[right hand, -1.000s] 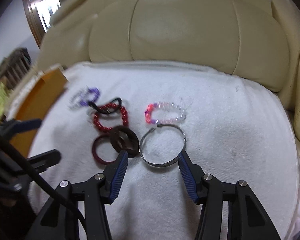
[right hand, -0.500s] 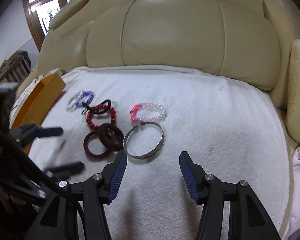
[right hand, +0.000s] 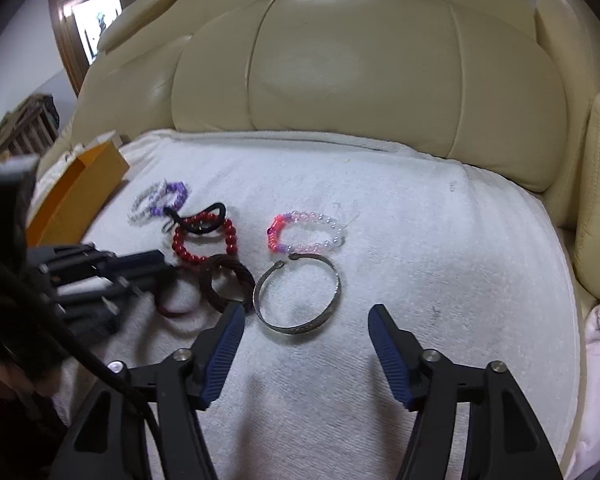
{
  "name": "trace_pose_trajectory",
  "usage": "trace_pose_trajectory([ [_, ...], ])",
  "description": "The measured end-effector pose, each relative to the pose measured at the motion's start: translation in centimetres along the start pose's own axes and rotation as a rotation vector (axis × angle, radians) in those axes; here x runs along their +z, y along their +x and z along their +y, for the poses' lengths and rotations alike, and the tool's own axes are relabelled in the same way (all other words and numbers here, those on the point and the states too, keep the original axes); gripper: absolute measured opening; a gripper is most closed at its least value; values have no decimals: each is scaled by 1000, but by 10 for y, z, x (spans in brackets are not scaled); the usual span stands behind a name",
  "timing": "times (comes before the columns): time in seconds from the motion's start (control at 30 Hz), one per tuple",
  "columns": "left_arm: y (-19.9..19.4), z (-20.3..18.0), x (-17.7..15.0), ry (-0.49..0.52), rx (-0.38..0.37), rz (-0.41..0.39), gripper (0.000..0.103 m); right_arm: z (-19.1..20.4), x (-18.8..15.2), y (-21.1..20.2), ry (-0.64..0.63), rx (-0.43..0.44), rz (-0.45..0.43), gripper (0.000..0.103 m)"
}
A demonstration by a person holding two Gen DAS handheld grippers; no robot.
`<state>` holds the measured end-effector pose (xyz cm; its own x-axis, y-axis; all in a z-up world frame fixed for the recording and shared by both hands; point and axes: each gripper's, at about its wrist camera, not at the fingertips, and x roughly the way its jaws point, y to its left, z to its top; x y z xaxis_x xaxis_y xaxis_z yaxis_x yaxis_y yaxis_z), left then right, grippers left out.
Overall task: Organize jewelry
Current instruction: 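Grasp the silver bangle with the right tool while the left tool grasps the dark red bangle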
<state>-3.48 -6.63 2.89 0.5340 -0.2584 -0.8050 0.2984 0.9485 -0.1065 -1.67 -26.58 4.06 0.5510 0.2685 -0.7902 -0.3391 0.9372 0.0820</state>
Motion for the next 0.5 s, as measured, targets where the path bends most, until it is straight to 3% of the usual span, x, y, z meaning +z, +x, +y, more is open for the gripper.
trace_pose_trajectory([
  [0.13,-10,10,-2,2,-10,-5,9,14,-3,15,-68,-30,26,70],
  [0.3,-25,18,-9,-3,-29,-24,9,33,-8,32,-173,-133,17,70],
  [0.4,-30,21,-9,-8,-39,-33,9,36,-7,37,-176,-175,7,61],
  [0.5,-28,20,-9,-11,-47,-26,9,34,-7,37,-168,-176,-5,61],
])
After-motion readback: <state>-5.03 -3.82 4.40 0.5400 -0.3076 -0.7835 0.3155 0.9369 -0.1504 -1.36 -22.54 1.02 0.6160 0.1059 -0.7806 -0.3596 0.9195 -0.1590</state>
